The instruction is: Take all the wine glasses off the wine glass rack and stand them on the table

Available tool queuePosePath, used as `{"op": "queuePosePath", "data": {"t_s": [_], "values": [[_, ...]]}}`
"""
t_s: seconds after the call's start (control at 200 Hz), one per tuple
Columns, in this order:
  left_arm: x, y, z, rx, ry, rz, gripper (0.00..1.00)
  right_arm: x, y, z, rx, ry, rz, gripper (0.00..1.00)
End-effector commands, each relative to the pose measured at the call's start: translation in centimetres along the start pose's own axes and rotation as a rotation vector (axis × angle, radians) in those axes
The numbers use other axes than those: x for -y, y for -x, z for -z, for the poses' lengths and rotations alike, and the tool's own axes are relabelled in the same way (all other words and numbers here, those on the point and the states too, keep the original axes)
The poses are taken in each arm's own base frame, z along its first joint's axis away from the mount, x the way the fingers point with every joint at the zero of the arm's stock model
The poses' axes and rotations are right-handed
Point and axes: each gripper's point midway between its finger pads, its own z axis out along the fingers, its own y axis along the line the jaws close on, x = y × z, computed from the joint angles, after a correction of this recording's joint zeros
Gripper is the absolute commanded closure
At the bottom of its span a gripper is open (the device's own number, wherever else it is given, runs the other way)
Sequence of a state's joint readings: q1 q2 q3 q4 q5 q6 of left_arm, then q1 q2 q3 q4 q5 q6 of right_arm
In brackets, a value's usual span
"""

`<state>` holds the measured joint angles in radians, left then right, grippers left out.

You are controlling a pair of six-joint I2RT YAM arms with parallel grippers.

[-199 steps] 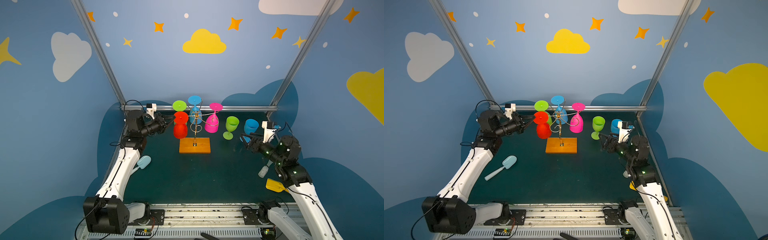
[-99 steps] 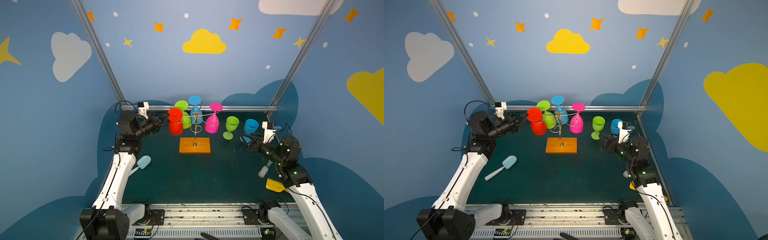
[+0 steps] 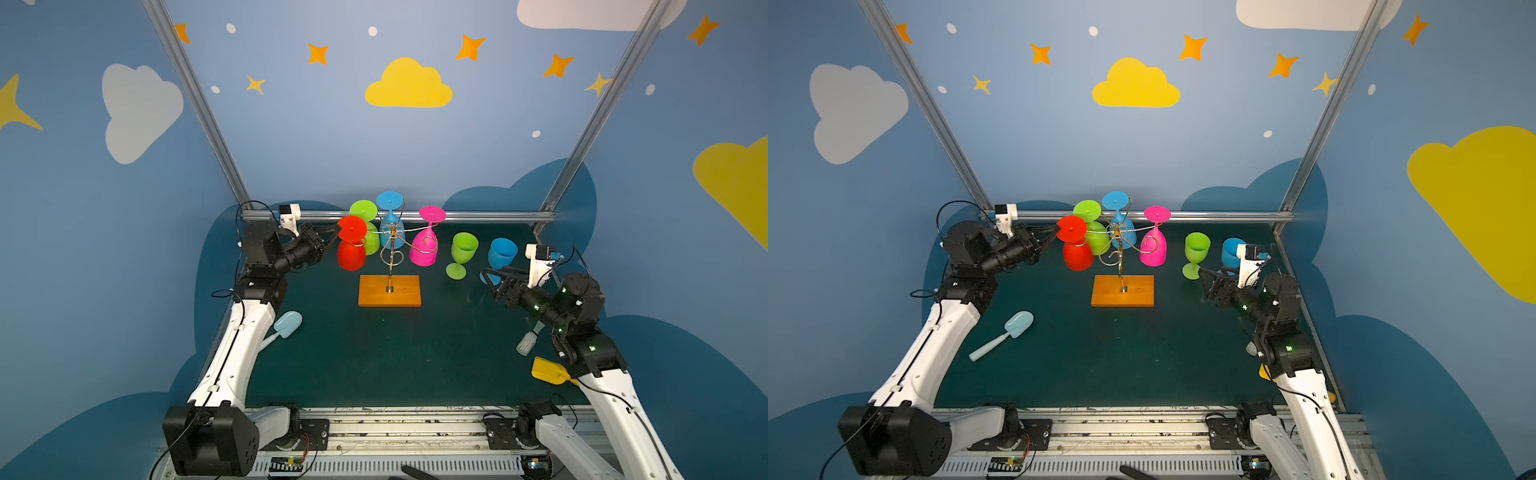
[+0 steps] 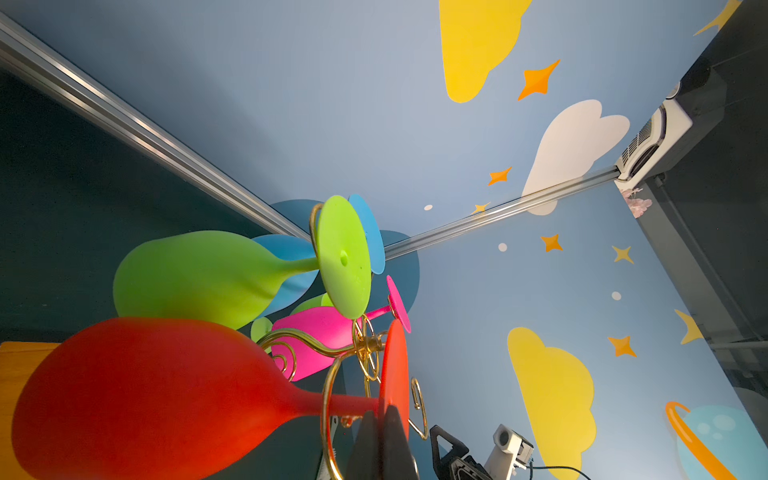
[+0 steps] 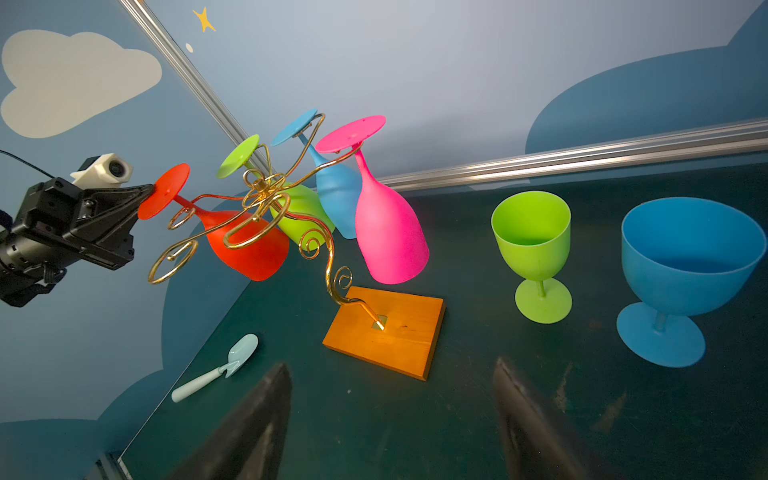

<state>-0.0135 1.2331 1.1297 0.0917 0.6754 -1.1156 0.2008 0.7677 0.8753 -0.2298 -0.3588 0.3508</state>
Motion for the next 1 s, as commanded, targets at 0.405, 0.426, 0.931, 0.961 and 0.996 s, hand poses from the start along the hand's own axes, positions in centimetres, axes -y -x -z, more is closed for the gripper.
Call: {"op": "queuePosePath", "data": {"t_s": [0.405, 0.426, 0.931, 0.961, 0.996], "values": [[2.1, -0.9, -2.2, -0.043, -0.064, -0.043, 0.97, 0.1, -0.2, 0.3, -0.001, -0.009, 0.017, 0.24], [2.1, -1.0, -2.3, -0.046, -0.066, -0.044, 0.97, 0.1, -0.2, 0.3, 0.0, -0.008, 0.016, 0.24], [1.6, -4.0, -0.8, -0.112, -0.066, -0.025, 0.97, -0.1, 0.0, 0.3, 0.005, -0.003, 0.019, 0.24], [1.6, -4.2, -0.6, -0.113, -0.065, -0.024, 0.97, -0.1, 0.1, 0.4, 0.006, -0.002, 0.018, 0.24], [1.7, -4.3, -0.4, -0.112, -0.067, -0.028, 0.97, -0.2, 0.1, 0.4, 0.006, 0.001, 0.018, 0.24]]}}
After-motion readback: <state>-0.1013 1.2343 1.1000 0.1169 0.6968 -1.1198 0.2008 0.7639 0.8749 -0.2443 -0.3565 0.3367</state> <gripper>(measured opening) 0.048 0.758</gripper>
